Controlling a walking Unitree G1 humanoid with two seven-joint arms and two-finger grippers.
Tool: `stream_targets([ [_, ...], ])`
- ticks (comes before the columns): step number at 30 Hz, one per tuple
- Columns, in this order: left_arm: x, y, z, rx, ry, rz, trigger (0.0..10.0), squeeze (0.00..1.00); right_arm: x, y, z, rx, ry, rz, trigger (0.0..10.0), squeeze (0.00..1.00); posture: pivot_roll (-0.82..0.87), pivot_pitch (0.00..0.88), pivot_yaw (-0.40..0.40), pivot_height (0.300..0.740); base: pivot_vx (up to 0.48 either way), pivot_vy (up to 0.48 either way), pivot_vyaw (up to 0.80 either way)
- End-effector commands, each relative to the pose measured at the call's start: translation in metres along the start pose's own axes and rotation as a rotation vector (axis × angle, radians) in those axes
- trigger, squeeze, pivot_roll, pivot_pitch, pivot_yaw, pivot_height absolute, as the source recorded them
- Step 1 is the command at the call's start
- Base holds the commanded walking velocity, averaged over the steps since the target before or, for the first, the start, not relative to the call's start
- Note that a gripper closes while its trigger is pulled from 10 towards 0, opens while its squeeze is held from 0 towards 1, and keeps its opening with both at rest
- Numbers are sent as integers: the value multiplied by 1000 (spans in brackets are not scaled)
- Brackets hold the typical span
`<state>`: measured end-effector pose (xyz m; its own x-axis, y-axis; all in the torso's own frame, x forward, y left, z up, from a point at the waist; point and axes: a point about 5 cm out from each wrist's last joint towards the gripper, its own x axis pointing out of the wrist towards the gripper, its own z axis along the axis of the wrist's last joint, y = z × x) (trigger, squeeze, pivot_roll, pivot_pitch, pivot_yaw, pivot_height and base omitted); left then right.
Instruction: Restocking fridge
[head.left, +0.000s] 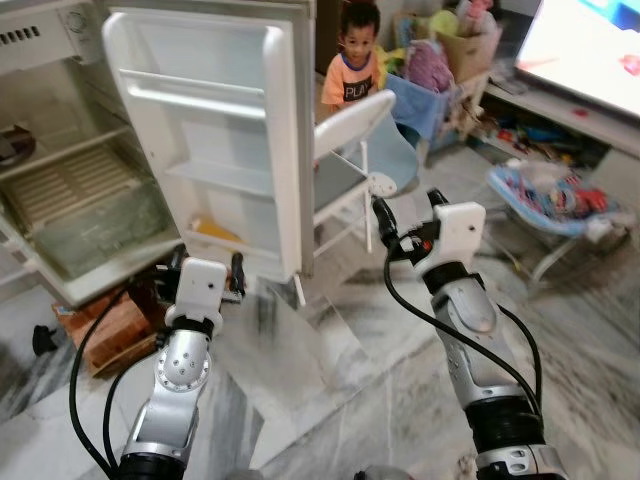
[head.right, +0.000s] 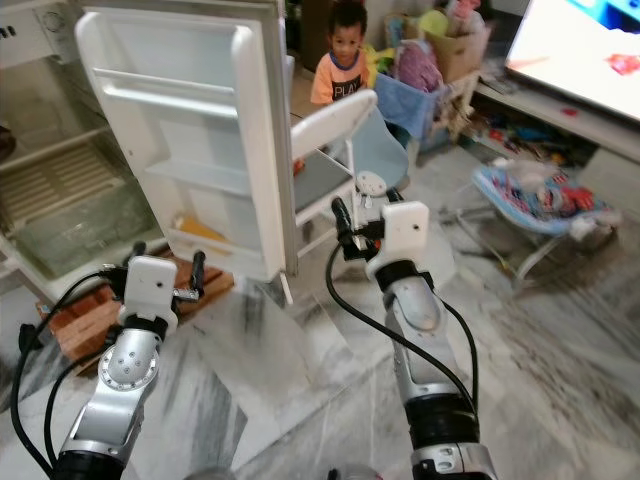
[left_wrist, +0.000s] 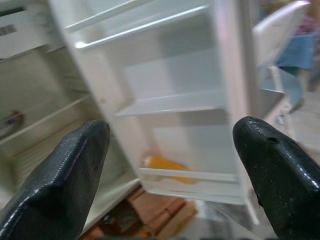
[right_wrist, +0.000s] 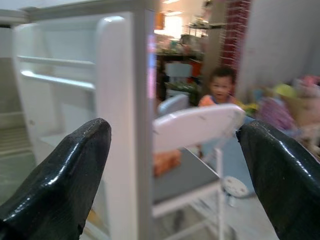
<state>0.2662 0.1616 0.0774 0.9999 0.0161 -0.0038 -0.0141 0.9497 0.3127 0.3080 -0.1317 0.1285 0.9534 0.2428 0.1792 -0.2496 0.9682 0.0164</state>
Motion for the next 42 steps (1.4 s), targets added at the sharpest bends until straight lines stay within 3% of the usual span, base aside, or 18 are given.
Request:
stream_targets([
  [1,0,10,-3,24,18,41,10000,0,6,12,6,4,-26,53,10000,0,119,0,-34,740,364,-311,494],
  [13,-5,3,-10,37,64,4,10000,0,13,18,11,14,-48,89,10000,0,122,0,-36,740,312,-360,371],
  [21,-11,-3,-18,33,117,-7,10000,0,17,17,10,15,-36,106,10000,0,125,0,-39,740,0,-469,0],
  [29,-14,2,-27,45,191,25,10000,0,28,21,17,22,-49,196,10000,0,133,0,-38,740,0,-472,0],
  [37,-15,7,-30,34,220,54,10000,0,32,25,21,13,-81,177,10000,0,143,0,-38,740,0,-469,659],
  [42,-17,11,-31,-30,231,86,10000,0,31,25,18,27,-70,150,10000,0,142,0,-36,740,0,-68,480],
])
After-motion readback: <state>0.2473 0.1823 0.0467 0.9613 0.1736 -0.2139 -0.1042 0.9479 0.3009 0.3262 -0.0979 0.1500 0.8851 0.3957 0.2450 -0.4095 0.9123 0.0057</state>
